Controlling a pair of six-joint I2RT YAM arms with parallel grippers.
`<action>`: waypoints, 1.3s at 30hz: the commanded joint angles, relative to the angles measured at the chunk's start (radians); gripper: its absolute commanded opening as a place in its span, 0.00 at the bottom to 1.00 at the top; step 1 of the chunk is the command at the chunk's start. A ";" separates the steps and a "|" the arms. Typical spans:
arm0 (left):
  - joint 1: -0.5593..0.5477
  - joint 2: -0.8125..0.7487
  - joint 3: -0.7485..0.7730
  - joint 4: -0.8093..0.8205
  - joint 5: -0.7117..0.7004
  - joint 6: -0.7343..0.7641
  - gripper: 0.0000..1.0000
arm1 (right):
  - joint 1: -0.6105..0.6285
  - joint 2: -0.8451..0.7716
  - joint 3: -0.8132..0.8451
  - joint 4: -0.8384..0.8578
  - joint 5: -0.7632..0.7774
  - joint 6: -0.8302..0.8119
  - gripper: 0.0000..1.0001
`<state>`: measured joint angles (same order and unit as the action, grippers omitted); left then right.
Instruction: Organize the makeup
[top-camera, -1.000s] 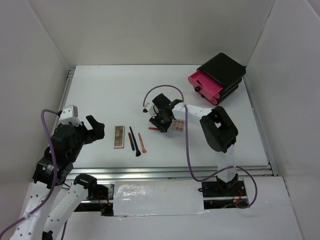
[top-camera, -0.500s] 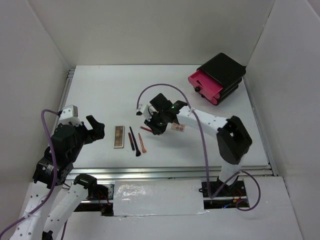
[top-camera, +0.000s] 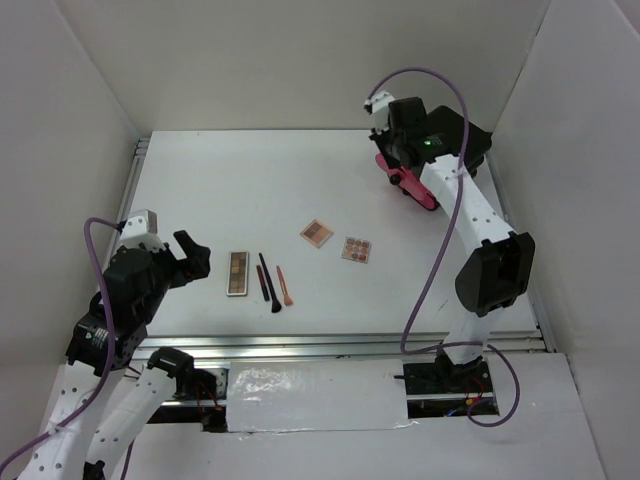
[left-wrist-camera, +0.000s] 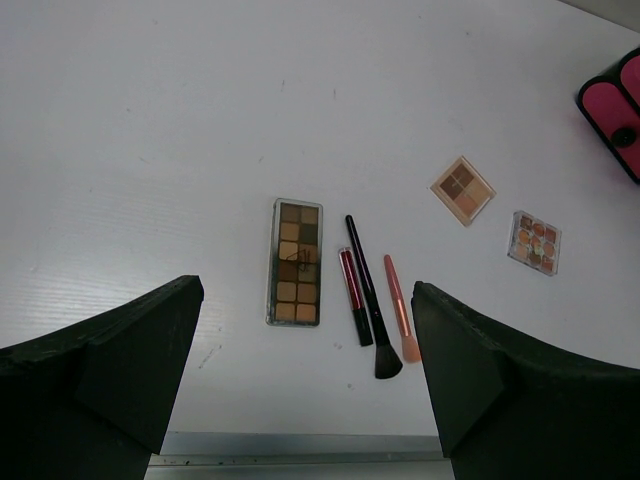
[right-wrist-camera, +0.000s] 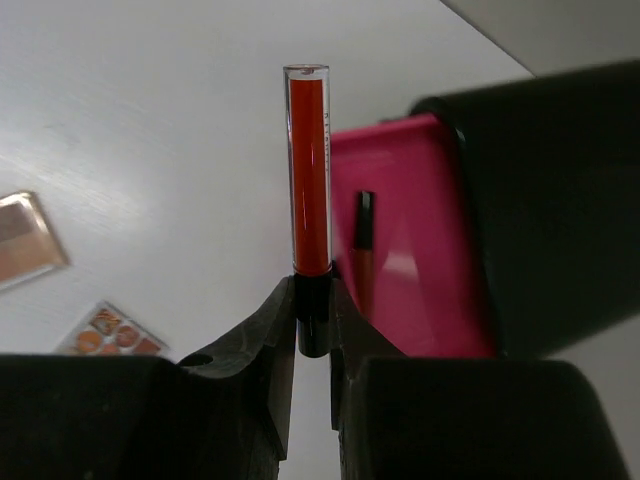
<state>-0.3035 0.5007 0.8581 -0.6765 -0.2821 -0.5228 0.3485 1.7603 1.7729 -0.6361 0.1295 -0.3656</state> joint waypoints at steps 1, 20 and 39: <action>-0.008 0.006 -0.001 0.040 0.012 0.018 0.99 | -0.064 -0.012 0.017 -0.001 0.041 0.011 0.12; -0.016 0.016 0.001 0.041 0.018 0.021 0.99 | -0.178 -0.002 -0.098 0.105 0.045 0.043 0.34; -0.016 -0.008 0.006 0.025 -0.034 0.000 0.99 | 0.323 -0.128 -0.366 0.323 -0.123 0.679 0.44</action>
<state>-0.3153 0.5117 0.8581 -0.6773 -0.2871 -0.5243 0.5919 1.6527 1.5181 -0.4305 0.0689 0.0368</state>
